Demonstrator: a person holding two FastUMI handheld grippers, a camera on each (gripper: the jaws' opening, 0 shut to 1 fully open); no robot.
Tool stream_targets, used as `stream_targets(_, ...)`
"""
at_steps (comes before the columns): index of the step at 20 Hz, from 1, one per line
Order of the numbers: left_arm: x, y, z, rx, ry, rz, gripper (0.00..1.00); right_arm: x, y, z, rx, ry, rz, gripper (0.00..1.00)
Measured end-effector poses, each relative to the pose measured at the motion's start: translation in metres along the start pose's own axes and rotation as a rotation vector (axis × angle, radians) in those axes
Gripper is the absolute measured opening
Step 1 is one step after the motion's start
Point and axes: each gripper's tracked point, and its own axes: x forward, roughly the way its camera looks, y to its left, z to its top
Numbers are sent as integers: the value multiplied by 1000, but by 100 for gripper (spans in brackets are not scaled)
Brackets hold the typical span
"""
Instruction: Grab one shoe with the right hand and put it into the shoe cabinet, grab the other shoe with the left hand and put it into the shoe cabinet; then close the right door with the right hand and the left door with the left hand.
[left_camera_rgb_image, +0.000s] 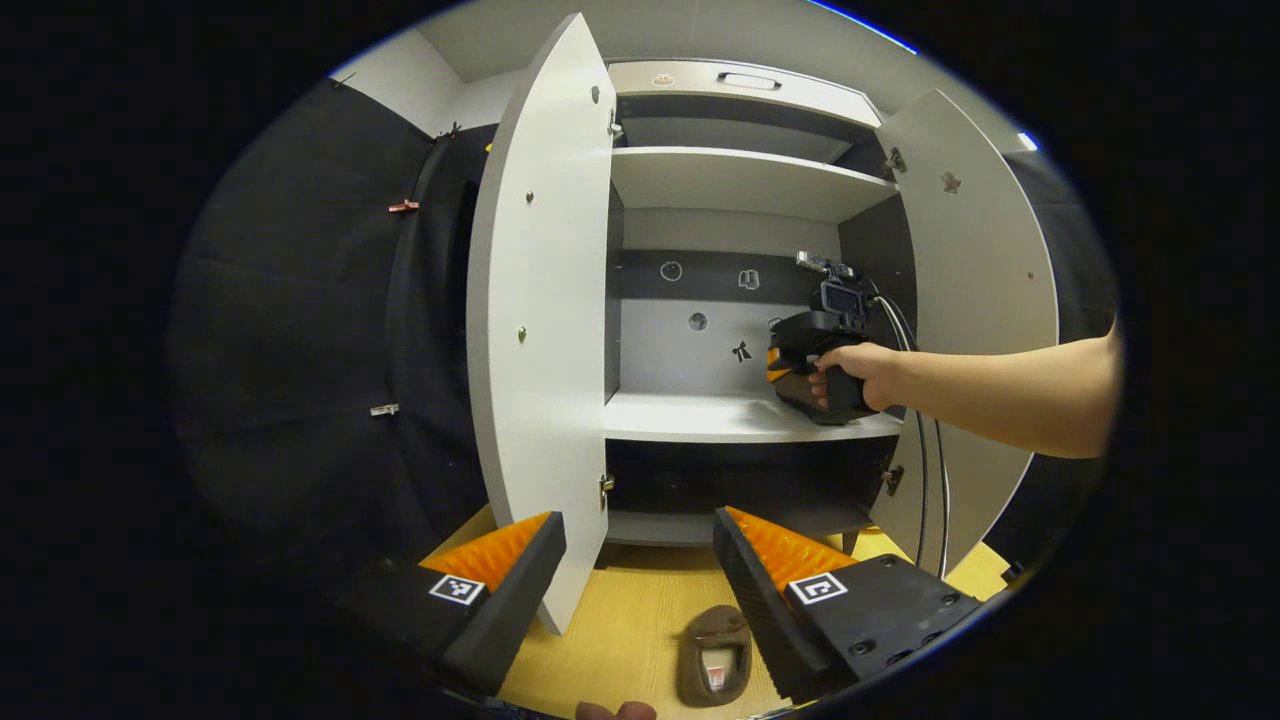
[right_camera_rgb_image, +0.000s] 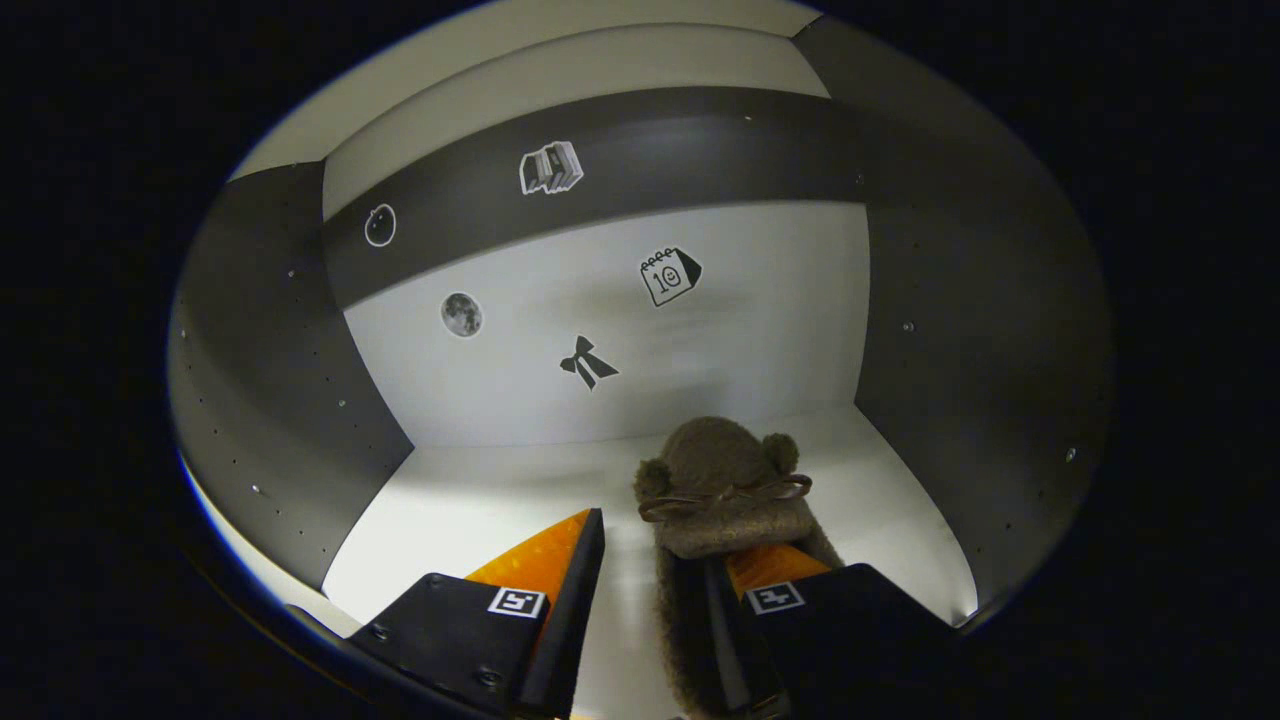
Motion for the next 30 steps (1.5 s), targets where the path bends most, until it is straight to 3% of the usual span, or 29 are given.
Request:
stream_targets(1, 0, -1, 0, -2, -1, -5, 95, -5, 2, -1, -5, 4, 12, 56)
stream_targets(5, 3, -8, -1, -6, -4, -23, 95, -26, 4, -1, -51, 5, 28, 81)
stream_targets(12, 10, -16, -21, -61, 43, -69, 95, -78, -2, 16, -93, -82, 27, 97)
stream_targets(18, 21, -18, -57, -34, 103, -106, 95, -153, 1, 43, -97, -261, 59, 97)
stream_targets(30, 31, -58, -232, 78, 419, -250, 95, -336, -13, 30, -187, -491, 90, 98)
